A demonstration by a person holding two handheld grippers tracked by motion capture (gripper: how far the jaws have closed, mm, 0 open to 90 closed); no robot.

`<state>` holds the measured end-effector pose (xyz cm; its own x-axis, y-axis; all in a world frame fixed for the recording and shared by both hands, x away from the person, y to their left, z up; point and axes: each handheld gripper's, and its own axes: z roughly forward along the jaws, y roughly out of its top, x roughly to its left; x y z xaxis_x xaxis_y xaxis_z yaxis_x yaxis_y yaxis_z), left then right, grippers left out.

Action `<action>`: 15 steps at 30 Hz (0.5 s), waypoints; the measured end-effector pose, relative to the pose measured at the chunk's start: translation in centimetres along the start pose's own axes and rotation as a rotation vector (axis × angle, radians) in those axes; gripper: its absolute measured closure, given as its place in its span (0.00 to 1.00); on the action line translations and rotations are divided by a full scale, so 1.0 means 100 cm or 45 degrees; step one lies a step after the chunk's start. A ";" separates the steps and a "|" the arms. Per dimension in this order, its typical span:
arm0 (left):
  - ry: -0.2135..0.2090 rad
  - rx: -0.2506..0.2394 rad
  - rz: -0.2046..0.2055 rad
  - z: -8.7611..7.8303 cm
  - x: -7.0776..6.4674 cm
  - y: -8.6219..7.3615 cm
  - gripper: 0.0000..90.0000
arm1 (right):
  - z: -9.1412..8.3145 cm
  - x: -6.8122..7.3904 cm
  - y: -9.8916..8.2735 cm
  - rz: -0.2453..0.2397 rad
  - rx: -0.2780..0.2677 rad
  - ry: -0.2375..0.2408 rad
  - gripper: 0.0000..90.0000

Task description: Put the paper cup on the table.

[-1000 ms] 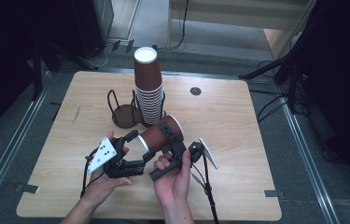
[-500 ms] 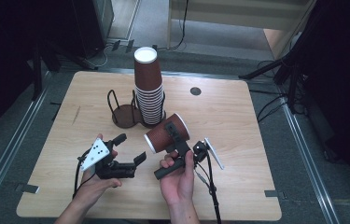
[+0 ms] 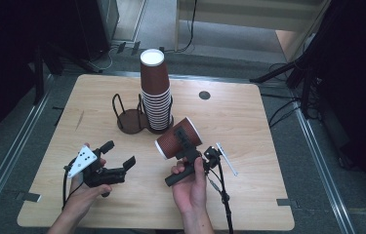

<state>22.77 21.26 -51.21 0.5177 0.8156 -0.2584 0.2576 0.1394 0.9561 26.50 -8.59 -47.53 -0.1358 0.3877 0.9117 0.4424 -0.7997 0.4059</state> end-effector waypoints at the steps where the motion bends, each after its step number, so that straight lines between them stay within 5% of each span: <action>1: 0.014 0.001 -0.006 -0.001 0.003 0.000 0.00 | 0.000 0.000 0.001 -0.016 -0.006 -0.004 0.13; 15: 0.186 0.035 -0.024 -0.022 0.040 -0.008 0.00 | -0.003 -0.002 0.011 -0.233 -0.059 -0.056 0.13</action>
<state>22.87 25.63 -52.66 0.3890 0.8862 -0.2518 0.2895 0.1419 0.9466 26.71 -9.69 -47.29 -0.1714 0.5476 0.8190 0.3723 -0.7337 0.5684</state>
